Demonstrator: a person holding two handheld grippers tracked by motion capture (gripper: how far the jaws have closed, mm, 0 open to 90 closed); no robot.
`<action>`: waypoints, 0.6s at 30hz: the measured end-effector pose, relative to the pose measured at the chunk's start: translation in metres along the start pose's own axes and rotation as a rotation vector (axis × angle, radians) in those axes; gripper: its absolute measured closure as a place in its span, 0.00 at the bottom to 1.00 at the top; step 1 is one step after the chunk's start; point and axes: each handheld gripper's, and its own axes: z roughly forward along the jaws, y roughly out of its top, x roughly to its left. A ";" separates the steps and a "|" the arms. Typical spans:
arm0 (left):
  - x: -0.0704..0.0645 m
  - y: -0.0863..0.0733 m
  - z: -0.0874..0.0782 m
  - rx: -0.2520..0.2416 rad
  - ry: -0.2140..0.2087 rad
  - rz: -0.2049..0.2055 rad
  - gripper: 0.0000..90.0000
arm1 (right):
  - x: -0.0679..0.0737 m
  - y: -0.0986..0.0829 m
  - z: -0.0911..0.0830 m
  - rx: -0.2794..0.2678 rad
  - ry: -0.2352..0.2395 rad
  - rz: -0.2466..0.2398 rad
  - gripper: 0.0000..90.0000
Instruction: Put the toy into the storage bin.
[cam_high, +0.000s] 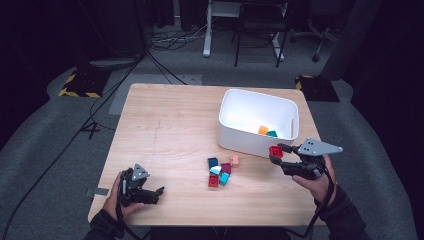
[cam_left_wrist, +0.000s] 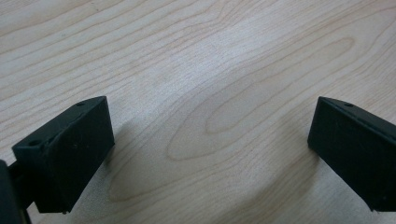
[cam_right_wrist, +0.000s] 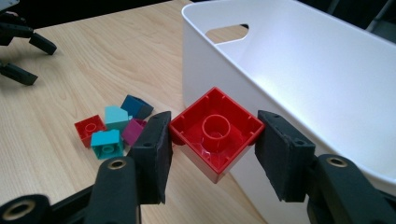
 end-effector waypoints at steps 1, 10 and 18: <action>0.000 0.000 0.000 0.000 0.000 0.000 0.01 | 0.000 0.003 -0.002 0.002 -0.003 -0.004 0.53; 0.000 0.000 0.000 0.000 0.000 0.000 0.01 | -0.003 0.036 -0.014 -0.037 -0.040 -0.027 0.53; 0.000 0.000 0.000 0.000 0.001 0.000 0.01 | -0.018 0.051 -0.010 -0.036 -0.086 -0.015 0.53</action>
